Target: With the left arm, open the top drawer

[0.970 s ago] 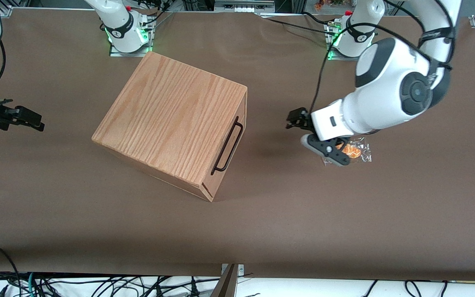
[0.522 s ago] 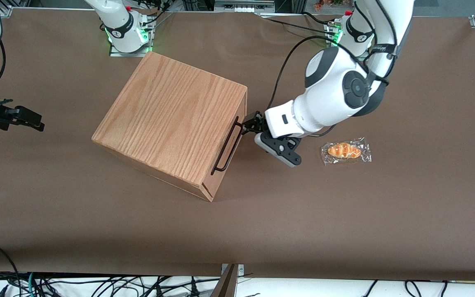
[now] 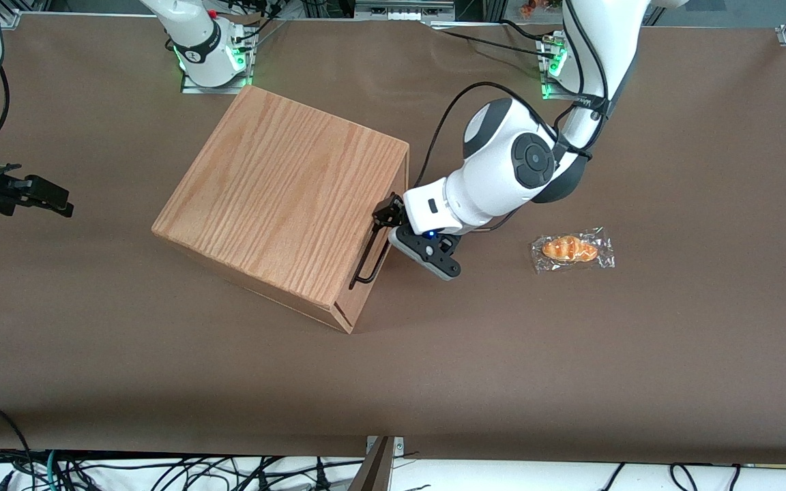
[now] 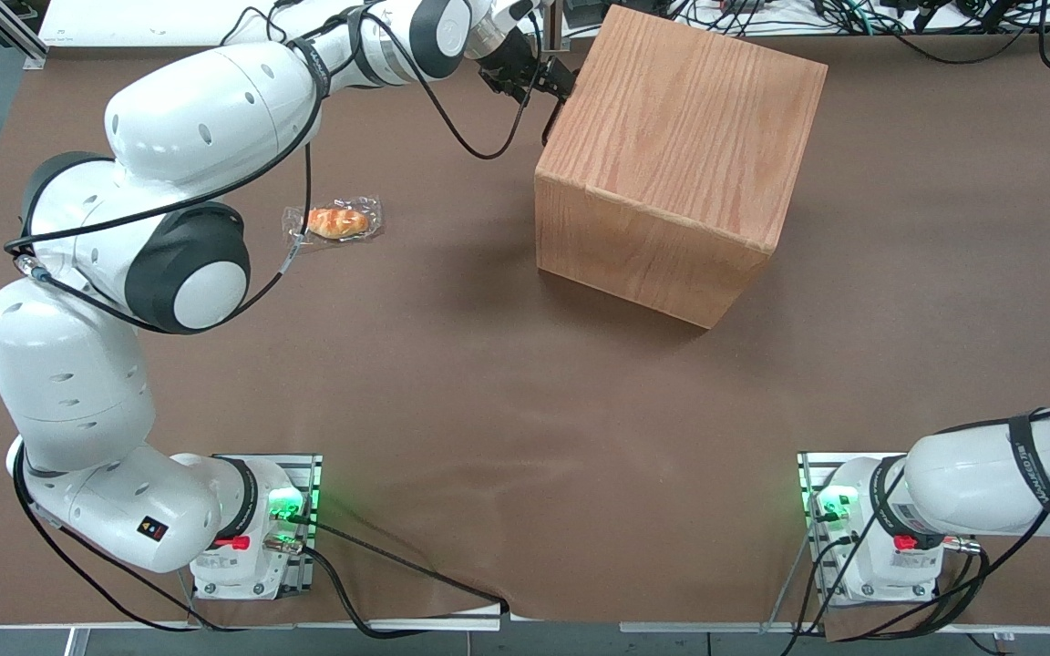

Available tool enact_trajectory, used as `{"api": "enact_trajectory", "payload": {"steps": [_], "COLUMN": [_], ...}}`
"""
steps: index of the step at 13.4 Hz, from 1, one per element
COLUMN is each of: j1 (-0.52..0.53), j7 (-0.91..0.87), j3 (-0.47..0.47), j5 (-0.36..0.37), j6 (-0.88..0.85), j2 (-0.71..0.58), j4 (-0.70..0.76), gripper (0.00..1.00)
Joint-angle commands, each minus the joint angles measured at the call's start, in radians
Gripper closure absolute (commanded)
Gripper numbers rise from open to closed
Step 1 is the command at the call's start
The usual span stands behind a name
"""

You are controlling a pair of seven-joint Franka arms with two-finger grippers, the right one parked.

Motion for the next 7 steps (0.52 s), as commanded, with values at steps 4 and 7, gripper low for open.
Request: {"api": "enact_trajectory", "payload": {"steps": [4,7], "j1": [-0.011,-0.02], "j7": [0.01,0.008], "j3": [0.012,0.013], "j5": [0.029,0.034], "j6": [0.028,0.028], "j2": [0.055,0.059], "j4": [0.034,0.033], "gripper": [0.0,0.0]}}
